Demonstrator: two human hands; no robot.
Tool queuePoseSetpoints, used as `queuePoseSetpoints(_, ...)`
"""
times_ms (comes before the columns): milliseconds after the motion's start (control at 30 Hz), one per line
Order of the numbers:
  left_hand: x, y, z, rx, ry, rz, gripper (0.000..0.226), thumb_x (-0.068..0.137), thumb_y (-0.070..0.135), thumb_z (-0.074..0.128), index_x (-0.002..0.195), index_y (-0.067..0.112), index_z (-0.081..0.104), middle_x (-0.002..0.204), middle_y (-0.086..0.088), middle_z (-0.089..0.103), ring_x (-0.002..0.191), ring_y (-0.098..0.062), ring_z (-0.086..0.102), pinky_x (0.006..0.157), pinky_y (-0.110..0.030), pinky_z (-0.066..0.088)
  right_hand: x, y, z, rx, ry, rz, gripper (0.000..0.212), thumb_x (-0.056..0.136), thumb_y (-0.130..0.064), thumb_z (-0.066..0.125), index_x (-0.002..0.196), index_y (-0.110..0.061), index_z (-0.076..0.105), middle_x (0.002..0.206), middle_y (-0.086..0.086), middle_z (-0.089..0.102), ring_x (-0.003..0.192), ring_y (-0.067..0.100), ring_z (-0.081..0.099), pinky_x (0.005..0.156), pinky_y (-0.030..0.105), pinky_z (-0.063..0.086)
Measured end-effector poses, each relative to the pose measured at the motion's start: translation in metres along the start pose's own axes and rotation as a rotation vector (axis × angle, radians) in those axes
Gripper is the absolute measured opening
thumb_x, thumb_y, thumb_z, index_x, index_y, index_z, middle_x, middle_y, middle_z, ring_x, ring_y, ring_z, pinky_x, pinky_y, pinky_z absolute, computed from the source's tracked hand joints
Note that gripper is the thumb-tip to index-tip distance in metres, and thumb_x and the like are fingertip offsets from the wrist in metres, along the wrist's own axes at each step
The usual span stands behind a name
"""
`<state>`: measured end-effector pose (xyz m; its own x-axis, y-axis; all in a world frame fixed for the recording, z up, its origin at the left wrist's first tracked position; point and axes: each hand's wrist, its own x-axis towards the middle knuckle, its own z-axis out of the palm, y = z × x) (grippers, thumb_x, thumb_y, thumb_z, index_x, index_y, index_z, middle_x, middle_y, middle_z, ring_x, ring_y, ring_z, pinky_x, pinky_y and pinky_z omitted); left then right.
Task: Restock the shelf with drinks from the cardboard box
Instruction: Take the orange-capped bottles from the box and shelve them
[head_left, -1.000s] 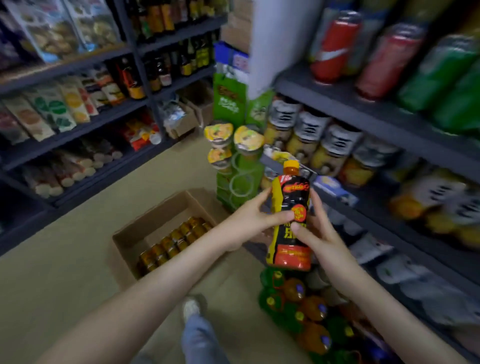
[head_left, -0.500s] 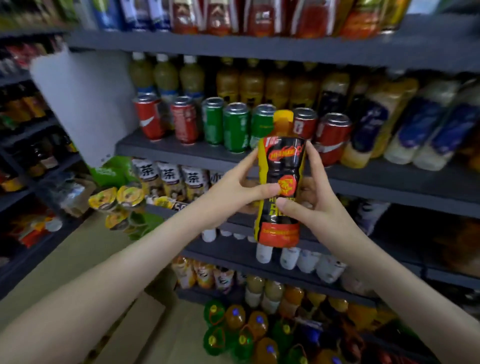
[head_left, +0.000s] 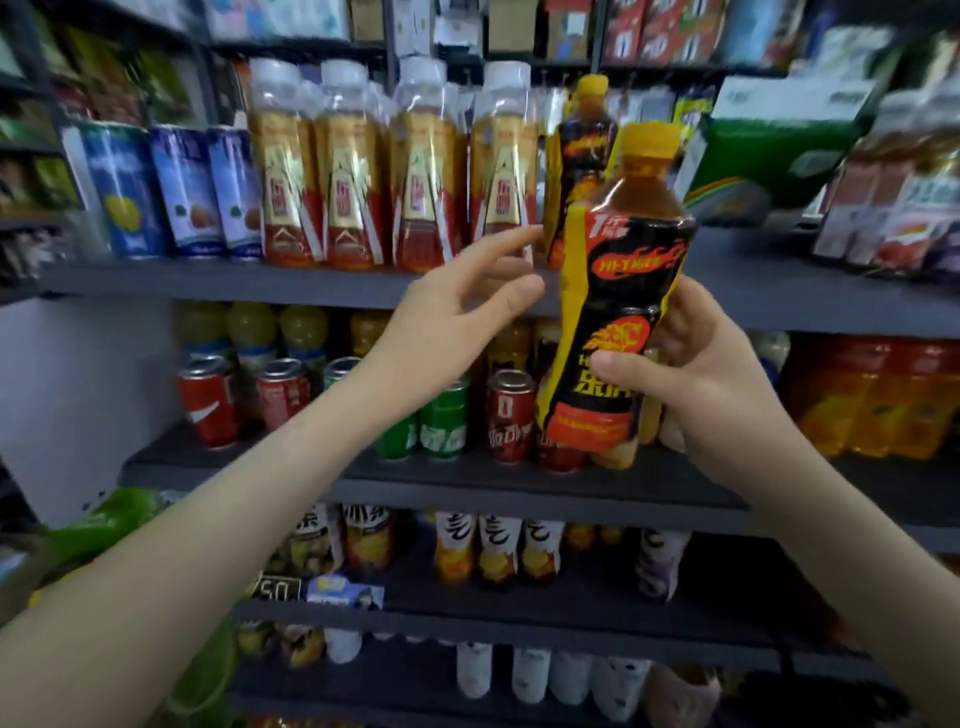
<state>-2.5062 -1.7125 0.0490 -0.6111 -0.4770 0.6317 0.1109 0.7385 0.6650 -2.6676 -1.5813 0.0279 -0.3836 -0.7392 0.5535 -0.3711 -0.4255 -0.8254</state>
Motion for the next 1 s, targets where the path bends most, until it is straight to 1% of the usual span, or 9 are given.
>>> queuePoseSetpoints(67, 0.019, -0.008, -0.008, 0.351, 0.114, 0.145, 0.048, 0.095, 0.029, 0.056, 0.141, 0.030, 0.044, 0.134, 0.007, 0.051, 0.126, -0.005, 0.045, 0.106, -0.026, 0.037, 0.016, -0.008, -0.006, -0.007, 0.044, -0.055, 0.074, 0.062, -0.023, 0.083, 0.128, -0.020, 0.051, 0.116, -0.007, 0.067, 0.107, 0.011, 0.064, 0.090, 0.035, 0.051)
queuePoseSetpoints(133, 0.036, -0.019, -0.012, 0.604, 0.157, 0.215, 0.053, 0.095, 0.025, 0.057, 0.145, 0.025, 0.038, 0.147, -0.005, 0.037, 0.137, -0.017, 0.030, 0.111, -0.026, 0.022, 0.037, -0.011, -0.011, -0.047, 0.084, -0.105, 0.072, 0.067, -0.023, 0.085, 0.129, -0.020, 0.049, 0.120, -0.006, 0.065, 0.111, 0.013, 0.062, 0.094, 0.038, 0.050)
queuePoseSetpoints(300, 0.077, -0.048, -0.011, 0.911, 0.162, 0.269, 0.065, 0.089, 0.025, 0.065, 0.147, 0.020, 0.034, 0.154, -0.022, 0.021, 0.143, -0.038, 0.017, 0.115, -0.048, 0.016, 0.092, -0.006, -0.014, -0.088, 0.174, -0.169, 0.069, 0.078, -0.004, 0.076, 0.138, -0.009, 0.042, 0.113, -0.009, 0.063, 0.100, 0.002, 0.064, 0.085, 0.024, 0.053)
queuePoseSetpoints(467, 0.103, -0.065, -0.003, 0.993, 0.124, 0.199, 0.072, 0.090, 0.040, 0.061, 0.150, 0.026, 0.024, 0.158, -0.020, 0.007, 0.146, -0.036, 0.003, 0.117, -0.054, 0.005, 0.142, 0.006, -0.013, -0.147, 0.123, -0.073, 0.067, 0.080, -0.007, 0.075, 0.138, -0.015, 0.044, 0.116, -0.002, 0.062, 0.107, 0.018, 0.062, 0.095, 0.043, 0.051)
queuePoseSetpoints(633, 0.108, -0.071, 0.000, 0.992, 0.156, 0.202, 0.073, 0.089, 0.037, 0.062, 0.150, 0.027, 0.024, 0.158, -0.019, 0.004, 0.146, -0.035, 0.003, 0.117, -0.051, 0.000, 0.164, 0.016, -0.011, -0.211, 0.013, 0.019, 0.066, 0.084, -0.018, 0.072, 0.140, -0.022, 0.037, 0.117, -0.009, 0.059, 0.111, 0.016, 0.058, 0.096, 0.045, 0.049)
queuePoseSetpoints(733, 0.109, -0.071, -0.002, 0.998, 0.153, 0.203, 0.073, 0.090, 0.034, 0.063, 0.151, 0.027, 0.023, 0.158, -0.018, 0.004, 0.145, -0.035, 0.004, 0.117, -0.051, 0.001, 0.165, 0.021, -0.013, -0.177, -0.035, 0.068, 0.067, 0.087, -0.016, 0.069, 0.142, -0.026, 0.032, 0.117, -0.010, 0.057, 0.109, 0.016, 0.059, 0.082, 0.035, 0.054)
queuePoseSetpoints(867, 0.109, -0.069, 0.001, 1.020, 0.151, 0.179, 0.073, 0.091, 0.033, 0.061, 0.151, 0.029, 0.019, 0.159, -0.018, 0.001, 0.146, -0.033, 0.001, 0.116, -0.049, -0.003, 0.164, 0.019, -0.014, -0.173, -0.060, 0.097, 0.063, 0.089, -0.014, 0.066, 0.141, -0.027, 0.033, 0.113, -0.011, 0.058, 0.095, 0.001, 0.058, 0.062, 0.017, 0.048)
queuePoseSetpoints(933, 0.108, -0.068, 0.002, 1.020, 0.159, 0.184, 0.072, 0.090, 0.030, 0.061, 0.151, 0.027, 0.022, 0.158, -0.019, 0.004, 0.146, -0.035, 0.005, 0.116, -0.050, 0.000, 0.163, 0.017, -0.013, -0.214, -0.033, 0.096, 0.064, 0.088, -0.016, 0.068, 0.142, -0.025, 0.033, 0.111, -0.014, 0.058, 0.098, 0.004, 0.058, 0.067, 0.020, 0.050)
queuePoseSetpoints(1000, 0.106, -0.067, 0.002, 0.999, 0.166, 0.191, 0.069, 0.090, 0.026, 0.062, 0.150, 0.023, 0.027, 0.157, -0.021, 0.010, 0.144, -0.037, 0.010, 0.116, -0.051, 0.007, 0.160, 0.016, -0.011, -0.350, 0.014, 0.065, 0.072, 0.086, -0.021, 0.070, 0.146, -0.023, 0.030, 0.122, -0.009, 0.058, 0.111, 0.012, 0.055, 0.090, 0.033, 0.051)
